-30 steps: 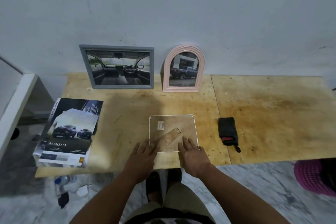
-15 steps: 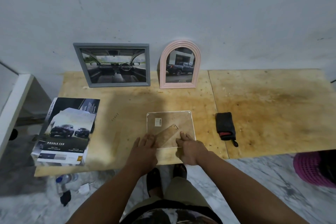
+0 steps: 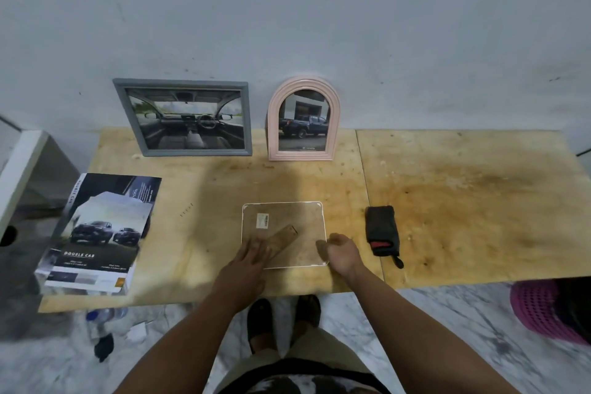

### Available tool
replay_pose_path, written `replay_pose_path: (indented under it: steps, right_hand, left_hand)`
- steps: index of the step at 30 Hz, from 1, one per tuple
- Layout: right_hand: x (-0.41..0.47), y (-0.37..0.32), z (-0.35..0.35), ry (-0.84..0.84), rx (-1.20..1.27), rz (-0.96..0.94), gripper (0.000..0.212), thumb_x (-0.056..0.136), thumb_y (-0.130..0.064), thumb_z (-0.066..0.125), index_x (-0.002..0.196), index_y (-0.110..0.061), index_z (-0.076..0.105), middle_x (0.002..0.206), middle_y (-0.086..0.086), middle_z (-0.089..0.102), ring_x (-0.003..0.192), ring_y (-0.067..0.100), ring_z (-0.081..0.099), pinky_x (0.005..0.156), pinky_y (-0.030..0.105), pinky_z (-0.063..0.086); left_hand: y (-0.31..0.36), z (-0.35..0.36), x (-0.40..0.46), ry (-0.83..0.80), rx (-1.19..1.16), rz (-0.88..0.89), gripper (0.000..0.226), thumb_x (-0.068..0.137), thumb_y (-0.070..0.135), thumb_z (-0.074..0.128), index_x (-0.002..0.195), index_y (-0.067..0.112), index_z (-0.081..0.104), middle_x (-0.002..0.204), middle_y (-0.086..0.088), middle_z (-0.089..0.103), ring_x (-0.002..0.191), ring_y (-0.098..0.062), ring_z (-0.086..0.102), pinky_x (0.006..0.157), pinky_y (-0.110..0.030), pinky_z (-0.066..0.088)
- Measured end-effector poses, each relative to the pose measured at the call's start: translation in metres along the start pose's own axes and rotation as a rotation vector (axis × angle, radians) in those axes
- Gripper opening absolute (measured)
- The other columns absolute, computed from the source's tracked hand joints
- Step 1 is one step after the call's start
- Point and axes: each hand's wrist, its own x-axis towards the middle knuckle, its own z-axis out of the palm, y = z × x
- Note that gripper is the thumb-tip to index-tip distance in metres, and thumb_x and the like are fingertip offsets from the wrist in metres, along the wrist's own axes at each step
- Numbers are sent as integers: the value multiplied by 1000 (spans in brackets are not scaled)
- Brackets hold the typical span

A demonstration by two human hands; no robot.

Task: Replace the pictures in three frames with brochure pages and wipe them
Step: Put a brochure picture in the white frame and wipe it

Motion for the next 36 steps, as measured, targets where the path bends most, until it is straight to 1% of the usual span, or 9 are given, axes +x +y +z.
replay_pose_path:
  steps: [6,10,13,17,19,22,27,32,36]
  right_hand:
    - [3,-9,-20,20,95,-1,19,96,-16,69,106,-2,77,103,8,75,84,15,66,60,15,51]
    - [-1,-36,-35,-63,43,28,18,98,-15,63,90,-2,73,81,8,73,69,16,66,53,19,49]
    - [2,-56,-47,-70,-29,-5,34,99,-20,60,69,-8,67,60,4,63,55,15,55,61,27,46]
    - [5,-88,-67,-24,132,-59,33,98,-33,65,82,-6,75,65,7,70,56,19,60,57,28,47]
    - [8,-104,-74,-14,191,-95,33,101,-36,60,83,-12,74,68,3,72,52,12,63,51,21,46]
    - [15,-117,-79,44,225,-147,26,102,-37,56,98,-17,73,90,3,72,74,17,67,71,35,58]
    - [19,-110,-77,13,234,-107,50,104,-46,51,144,-17,54,136,6,59,122,31,56,98,49,50]
    - [13,-93,-66,-223,435,-30,39,103,-45,51,117,-15,72,106,9,78,98,30,73,68,39,59]
    - [15,-85,-66,-258,679,-74,31,103,-22,51,115,-7,74,110,20,76,97,36,76,73,45,63]
  left_hand:
    - [-3,2,-3,9,-26,-60,74,94,36,58,159,26,23,169,-4,2,156,-25,-3,81,-41,60]
    - [3,-16,-2,213,-65,-87,60,87,31,72,143,25,54,157,-3,43,143,-26,43,58,-39,61]
    - [9,-33,3,308,-16,-95,58,78,33,81,133,26,64,136,0,65,102,-22,73,51,-33,57]
    - [12,-67,15,461,18,-57,46,90,35,63,135,26,61,130,2,68,106,-18,71,91,-41,55]
    - [16,-90,23,476,-143,-127,42,98,44,43,132,27,61,121,5,71,101,-17,70,95,-41,54]
    - [25,-115,38,509,-490,-272,33,102,46,39,117,30,62,92,10,68,75,-10,64,64,-29,52]
    - [32,-121,56,426,-1261,-519,21,104,32,51,103,24,70,95,-1,73,92,-20,69,80,-40,60]
    - [41,-110,62,233,-1854,-679,21,101,28,57,105,14,73,100,-12,75,99,-31,68,67,-38,60]
    - [46,-104,66,168,-2056,-695,21,99,25,61,110,9,71,96,-11,77,98,-30,67,66,-37,59]
